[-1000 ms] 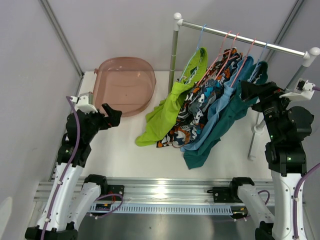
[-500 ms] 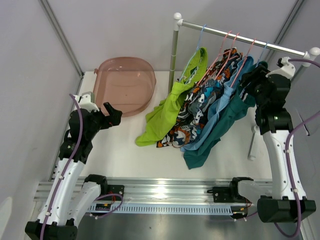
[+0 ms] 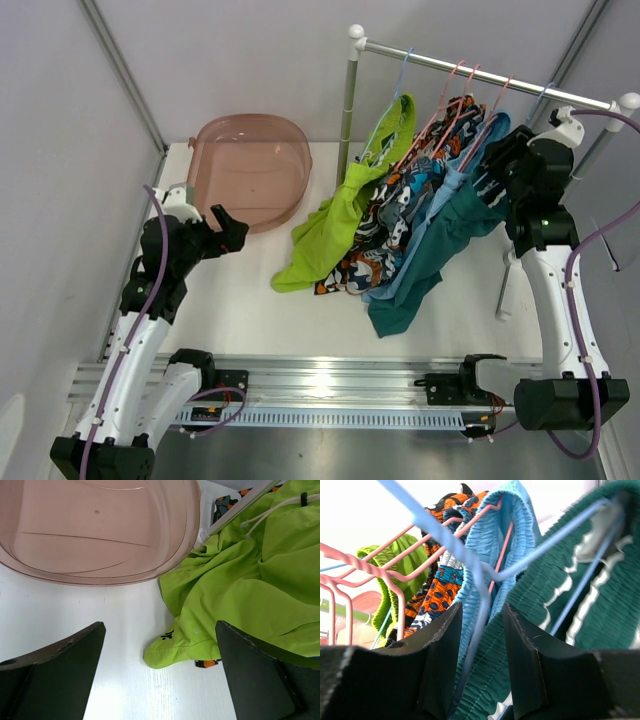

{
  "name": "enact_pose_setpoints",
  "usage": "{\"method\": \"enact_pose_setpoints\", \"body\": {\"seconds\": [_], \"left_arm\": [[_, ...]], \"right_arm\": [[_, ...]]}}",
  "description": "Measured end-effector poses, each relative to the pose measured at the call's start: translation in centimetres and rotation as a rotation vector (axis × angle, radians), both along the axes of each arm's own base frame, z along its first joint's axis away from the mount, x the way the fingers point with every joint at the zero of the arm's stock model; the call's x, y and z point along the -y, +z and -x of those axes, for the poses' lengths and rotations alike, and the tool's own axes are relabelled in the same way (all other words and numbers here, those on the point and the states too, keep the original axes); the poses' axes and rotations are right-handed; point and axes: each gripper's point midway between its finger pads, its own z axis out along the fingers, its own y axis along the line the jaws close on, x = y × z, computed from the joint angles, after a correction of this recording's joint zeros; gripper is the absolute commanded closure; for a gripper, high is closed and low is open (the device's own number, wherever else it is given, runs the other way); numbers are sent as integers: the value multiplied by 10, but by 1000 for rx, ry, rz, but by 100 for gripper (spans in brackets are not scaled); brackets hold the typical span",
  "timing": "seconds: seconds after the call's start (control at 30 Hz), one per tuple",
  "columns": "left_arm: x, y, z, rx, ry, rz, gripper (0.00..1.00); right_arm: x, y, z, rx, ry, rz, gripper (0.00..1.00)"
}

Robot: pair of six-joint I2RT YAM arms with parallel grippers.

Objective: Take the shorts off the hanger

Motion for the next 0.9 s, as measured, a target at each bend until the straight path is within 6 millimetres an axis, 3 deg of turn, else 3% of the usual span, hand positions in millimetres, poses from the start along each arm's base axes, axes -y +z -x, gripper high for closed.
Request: {"method": "enact_pose_setpoints", "body": {"seconds": [0.23,0.4,0.5,0.7,0.77,0.9], "left_arm": [[19,14,3,67,-90,64,1],[51,41,14,131,-244,92,1],[90,83,29,207,-413,108,1],[189,199,75,437,-832,140,1],[216,216,90,481,-940,159,1],[276,216,125,486,-1153,169,1]], "right_arm": [[-3,13,3,13,18,3,100],[-9,38,17,62,50,1,100],[-15,64,32,118,76,-6,100],[-31,106,65,222,159,-29,100],[-36,112,72,238,187,-39,100],[-45,112,85,233,232,-64,100]]}}
